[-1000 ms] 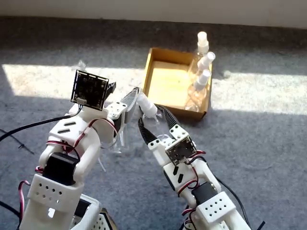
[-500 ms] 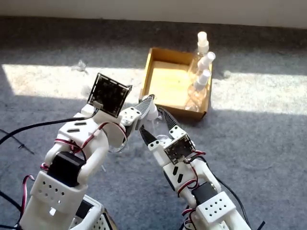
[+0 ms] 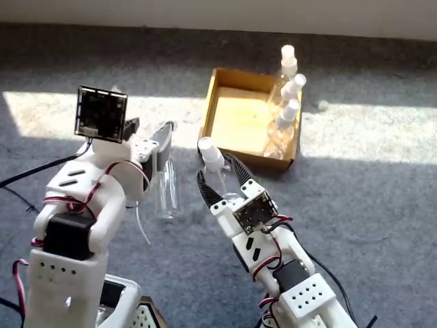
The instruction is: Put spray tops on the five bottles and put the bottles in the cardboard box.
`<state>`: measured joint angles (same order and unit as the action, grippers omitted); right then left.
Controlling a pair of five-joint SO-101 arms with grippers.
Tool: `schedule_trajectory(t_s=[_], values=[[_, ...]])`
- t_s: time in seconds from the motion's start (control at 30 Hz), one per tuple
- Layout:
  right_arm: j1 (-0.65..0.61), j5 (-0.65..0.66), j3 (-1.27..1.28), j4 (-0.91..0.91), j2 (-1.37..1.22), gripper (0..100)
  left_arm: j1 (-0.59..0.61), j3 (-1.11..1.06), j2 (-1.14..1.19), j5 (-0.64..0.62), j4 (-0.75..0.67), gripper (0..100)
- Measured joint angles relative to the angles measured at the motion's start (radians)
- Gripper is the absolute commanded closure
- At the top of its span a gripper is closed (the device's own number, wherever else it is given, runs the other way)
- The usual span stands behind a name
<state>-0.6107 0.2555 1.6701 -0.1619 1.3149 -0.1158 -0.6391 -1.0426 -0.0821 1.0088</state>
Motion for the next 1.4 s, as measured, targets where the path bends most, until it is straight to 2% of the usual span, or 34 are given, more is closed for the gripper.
schedule_trajectory(t_s=[0.17, 0.3, 0.47, 0.57, 0.77, 1.0, 1.2, 1.4], values=[[0.043, 0.000, -0.012, -0.008, 0.000, 99.4, 0.052, -0.238, 0.006, -0.003, -0.003, 81], [0.092, -0.025, -0.161, -0.008, -0.061, 99.4, 0.061, -0.399, 0.006, -0.003, -0.068, 81], [0.138, -0.114, -0.453, -0.020, -0.353, 99.4, 0.061, -0.522, 0.006, -0.003, -0.199, 81], [0.138, -0.158, -0.643, -0.092, -0.598, 99.4, 0.061, -0.577, 0.006, -0.003, -0.275, 81], [0.141, -0.170, -0.956, -0.339, -1.079, 99.4, 0.061, -0.597, 0.006, -0.003, -0.316, 81], [0.192, -0.170, -1.211, -0.454, -1.504, 99.4, 0.061, -0.597, 0.006, -0.003, -0.316, 81], [0.245, -0.170, -1.341, -0.493, -1.668, 99.4, 0.061, -0.609, 0.006, -0.003, -0.318, 81], [0.245, -0.170, -1.402, -0.493, -1.760, 99.4, 0.061, -0.609, 0.006, -0.003, -0.318, 81]])
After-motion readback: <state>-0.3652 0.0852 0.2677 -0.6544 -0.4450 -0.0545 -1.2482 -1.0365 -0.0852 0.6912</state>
